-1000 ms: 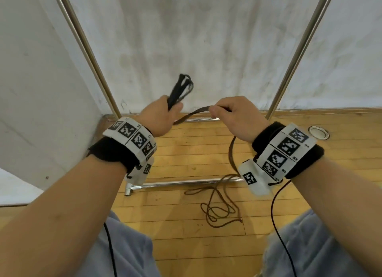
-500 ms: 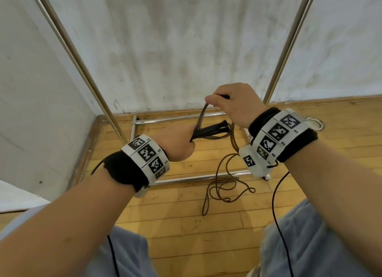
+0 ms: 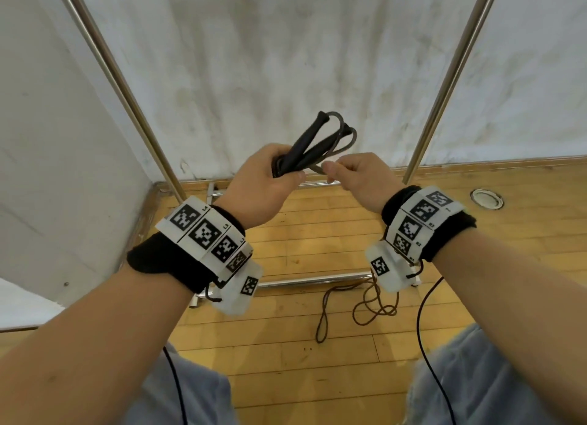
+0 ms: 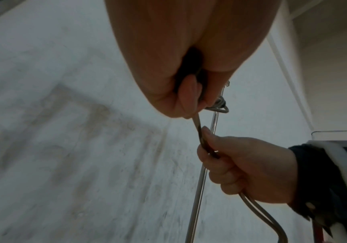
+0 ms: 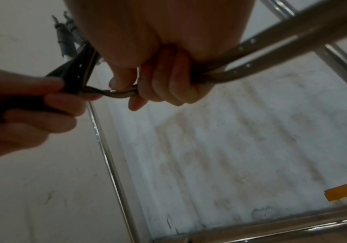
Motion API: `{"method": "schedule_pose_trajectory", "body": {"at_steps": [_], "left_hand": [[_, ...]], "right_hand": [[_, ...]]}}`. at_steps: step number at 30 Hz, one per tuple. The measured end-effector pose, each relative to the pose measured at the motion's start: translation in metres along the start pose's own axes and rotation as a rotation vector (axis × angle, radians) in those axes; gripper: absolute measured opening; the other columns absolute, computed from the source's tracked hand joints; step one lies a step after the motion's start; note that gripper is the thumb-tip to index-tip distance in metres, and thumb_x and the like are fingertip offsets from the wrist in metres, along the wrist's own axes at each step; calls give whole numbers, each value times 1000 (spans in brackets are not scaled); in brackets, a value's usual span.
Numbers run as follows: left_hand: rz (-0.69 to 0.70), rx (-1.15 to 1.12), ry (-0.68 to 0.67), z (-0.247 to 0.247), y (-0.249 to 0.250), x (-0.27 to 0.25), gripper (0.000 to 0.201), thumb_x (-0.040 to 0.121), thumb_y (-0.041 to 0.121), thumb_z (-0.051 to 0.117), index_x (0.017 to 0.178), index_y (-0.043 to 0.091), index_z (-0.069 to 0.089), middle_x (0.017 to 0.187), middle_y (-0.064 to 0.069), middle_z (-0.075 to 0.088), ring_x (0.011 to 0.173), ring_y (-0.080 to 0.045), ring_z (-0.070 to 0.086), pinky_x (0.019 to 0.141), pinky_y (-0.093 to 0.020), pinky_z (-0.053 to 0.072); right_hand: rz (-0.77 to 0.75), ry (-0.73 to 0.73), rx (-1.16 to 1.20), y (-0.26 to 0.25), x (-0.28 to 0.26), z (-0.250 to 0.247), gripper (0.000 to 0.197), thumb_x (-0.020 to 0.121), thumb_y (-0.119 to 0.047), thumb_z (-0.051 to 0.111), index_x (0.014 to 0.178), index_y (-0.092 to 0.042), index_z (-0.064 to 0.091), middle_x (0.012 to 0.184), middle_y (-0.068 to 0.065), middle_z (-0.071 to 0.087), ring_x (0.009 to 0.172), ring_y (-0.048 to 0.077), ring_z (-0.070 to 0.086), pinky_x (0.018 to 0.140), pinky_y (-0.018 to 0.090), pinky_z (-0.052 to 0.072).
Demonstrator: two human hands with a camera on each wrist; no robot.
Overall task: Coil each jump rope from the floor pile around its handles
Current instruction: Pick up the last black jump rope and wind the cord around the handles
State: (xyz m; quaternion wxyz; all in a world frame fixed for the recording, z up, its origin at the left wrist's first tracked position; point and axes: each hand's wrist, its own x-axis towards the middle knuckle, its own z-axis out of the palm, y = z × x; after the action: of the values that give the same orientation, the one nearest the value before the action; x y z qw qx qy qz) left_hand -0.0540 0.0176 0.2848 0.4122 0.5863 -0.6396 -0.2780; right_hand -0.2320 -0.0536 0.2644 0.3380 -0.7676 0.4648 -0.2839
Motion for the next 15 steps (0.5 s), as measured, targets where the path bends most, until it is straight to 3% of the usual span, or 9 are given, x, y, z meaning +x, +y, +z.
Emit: {"method": "schedule_pose_trajectory", "body": {"at_steps": [5, 10, 15], "left_hand": [[-12, 59, 154, 2, -10, 4, 10, 94, 25, 56, 98, 22, 48, 75, 10, 50, 59, -3, 49, 52, -15, 36], [-61, 307, 244, 1, -24, 10, 19, 98, 27, 49, 103, 19, 33, 76, 10, 50, 62, -7, 52, 48, -21, 33], [-55, 428, 231, 0, -35, 13, 19, 98, 29, 47, 97, 17, 33, 69, 6, 48, 58, -12, 50, 47, -27, 33]], "right_hand": [[-19, -62, -102, -5, -9, 25, 49, 96, -50, 36, 60, -20, 52, 54, -7, 43, 43, 2, 38, 51, 22, 30], [-105, -191, -216, -21, -24, 45, 51, 99, -46, 29, 57, -17, 35, 49, -7, 33, 43, 9, 29, 48, 22, 25], [-207, -186, -289, -36, -32, 47, 49, 101, -40, 28, 56, -20, 32, 51, -6, 32, 45, 9, 30, 47, 21, 20]]}}
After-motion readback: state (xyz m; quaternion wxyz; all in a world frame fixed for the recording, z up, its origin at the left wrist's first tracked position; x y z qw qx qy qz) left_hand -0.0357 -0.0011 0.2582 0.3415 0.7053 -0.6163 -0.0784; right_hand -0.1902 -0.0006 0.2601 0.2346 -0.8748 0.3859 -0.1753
